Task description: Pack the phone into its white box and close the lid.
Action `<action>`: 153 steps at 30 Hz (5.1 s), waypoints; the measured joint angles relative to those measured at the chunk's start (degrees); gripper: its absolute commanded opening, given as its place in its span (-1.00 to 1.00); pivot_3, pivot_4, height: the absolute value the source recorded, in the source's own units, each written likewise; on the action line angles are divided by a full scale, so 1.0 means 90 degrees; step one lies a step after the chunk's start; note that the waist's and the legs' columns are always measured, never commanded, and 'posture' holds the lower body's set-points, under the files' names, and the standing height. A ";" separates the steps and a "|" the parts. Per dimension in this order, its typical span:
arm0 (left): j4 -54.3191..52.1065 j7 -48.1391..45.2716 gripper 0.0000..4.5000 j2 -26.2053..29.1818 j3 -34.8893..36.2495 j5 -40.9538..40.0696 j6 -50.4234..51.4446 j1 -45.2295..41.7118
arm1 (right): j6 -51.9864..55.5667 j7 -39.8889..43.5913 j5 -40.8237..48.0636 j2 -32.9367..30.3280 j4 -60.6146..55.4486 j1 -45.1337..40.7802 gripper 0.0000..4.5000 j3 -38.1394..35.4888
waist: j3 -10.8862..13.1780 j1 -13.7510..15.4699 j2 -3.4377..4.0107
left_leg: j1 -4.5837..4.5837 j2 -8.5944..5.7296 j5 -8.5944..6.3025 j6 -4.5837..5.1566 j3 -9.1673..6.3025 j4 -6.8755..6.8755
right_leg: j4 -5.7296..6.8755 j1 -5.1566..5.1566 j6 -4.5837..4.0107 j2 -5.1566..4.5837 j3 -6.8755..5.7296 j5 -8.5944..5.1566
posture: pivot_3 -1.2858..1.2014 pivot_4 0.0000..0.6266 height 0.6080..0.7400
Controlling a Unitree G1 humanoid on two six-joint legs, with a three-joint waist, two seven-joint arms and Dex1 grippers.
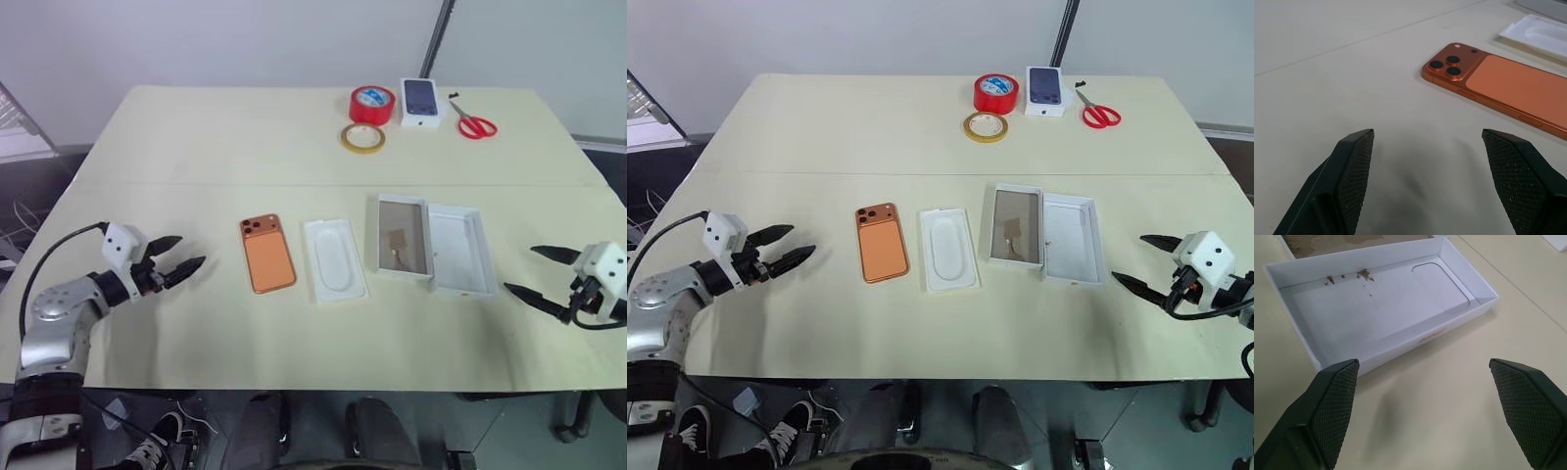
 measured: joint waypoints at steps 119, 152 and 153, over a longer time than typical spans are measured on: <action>-0.0212 0.4262 -1.00 -0.3700 0.1332 -0.1707 0.9001 -0.4210 | 0.1986 -0.0026 -0.1094 0.2054 -0.3135 -0.1964 -0.97 0.3703 | 0.0013 0.0025 -0.0023 | -0.0003 -0.0001 0.0036 -0.0060 -0.0005 0.0025 | 0.0033 -0.0006 0.0011 0.0042 -0.0008 -0.0001 | 0.03 -0.52 0.82; 0.0379 0.3382 0.21 -0.3521 -0.0494 -0.1642 0.8305 -0.3995 | 0.2129 -0.0830 -0.0633 0.1099 -0.3570 -0.0844 0.04 0.2238 | 0.0015 0.0168 -0.0027 | -0.0003 -0.0002 0.0036 -0.0056 -0.0004 0.0026 | 0.0029 0.0000 0.0009 0.0037 -0.0005 -0.0001 | 0.03 -0.52 0.82; 0.0378 0.3363 0.21 -0.3512 -0.0520 -0.1643 0.8291 -0.4000 | 0.2138 -0.0857 -0.0629 0.1150 -0.3570 -0.0851 0.04 0.2238 | 0.0015 0.0166 -0.0028 | -0.0002 -0.0002 0.0036 -0.0056 -0.0004 0.0027 | 0.0029 0.0000 0.0009 0.0037 -0.0004 -0.0001 | 0.03 -0.52 0.82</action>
